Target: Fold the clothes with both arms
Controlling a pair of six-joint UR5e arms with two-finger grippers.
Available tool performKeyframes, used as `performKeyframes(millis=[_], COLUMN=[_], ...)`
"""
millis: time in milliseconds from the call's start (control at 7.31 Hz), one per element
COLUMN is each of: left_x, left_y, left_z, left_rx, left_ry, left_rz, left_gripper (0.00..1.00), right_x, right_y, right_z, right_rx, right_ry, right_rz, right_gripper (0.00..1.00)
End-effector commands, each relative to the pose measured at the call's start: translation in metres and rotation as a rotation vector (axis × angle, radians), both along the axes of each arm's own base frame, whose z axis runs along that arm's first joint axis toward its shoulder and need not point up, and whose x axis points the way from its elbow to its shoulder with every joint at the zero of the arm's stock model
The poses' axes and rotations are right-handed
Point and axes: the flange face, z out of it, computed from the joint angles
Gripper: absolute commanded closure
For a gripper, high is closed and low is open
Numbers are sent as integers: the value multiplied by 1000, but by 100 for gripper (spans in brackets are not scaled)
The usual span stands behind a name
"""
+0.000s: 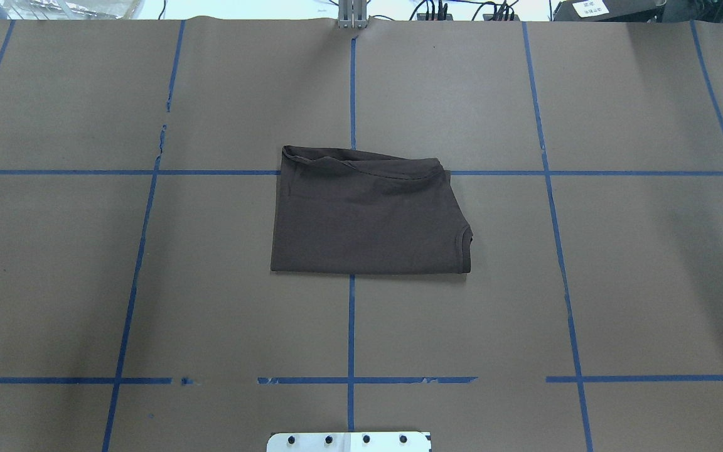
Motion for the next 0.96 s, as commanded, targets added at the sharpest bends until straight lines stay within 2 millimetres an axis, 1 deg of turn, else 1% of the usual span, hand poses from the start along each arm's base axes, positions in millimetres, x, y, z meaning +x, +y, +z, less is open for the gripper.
performKeyframes(millis=[0, 137, 274, 410, 547, 684, 821], left_x=[-2, -13, -16, -22, -24, -24, -23], left_y=[-1, -1, -3, -4, -5, -2, 2], left_z=[-10, -19, -19, -17, -18, -18, -17], left_rx=[19, 48, 69, 82, 85, 84, 78], left_ry=[0, -17, -64, -148, -164, -164, -153], left_rz=[-6, -26, -29, -35, -37, -37, -36], left_gripper=[0, 0, 0, 0, 0, 0, 0], right_x=[0, 0, 0, 0, 0, 6, 7], right_y=[0, 1, 1, 4, 17, 28, 32], right_z=[-1, -1, -2, 5, 10, 13, 18], right_rx=[3, 3, 4, -9, -24, -37, -45], right_ry=[-1, -1, -1, -1, -55, -85, -84], right_rz=[1, 1, 1, -1, -1, 17, 16], right_gripper=[0, 0, 0, 0, 0, 0, 0])
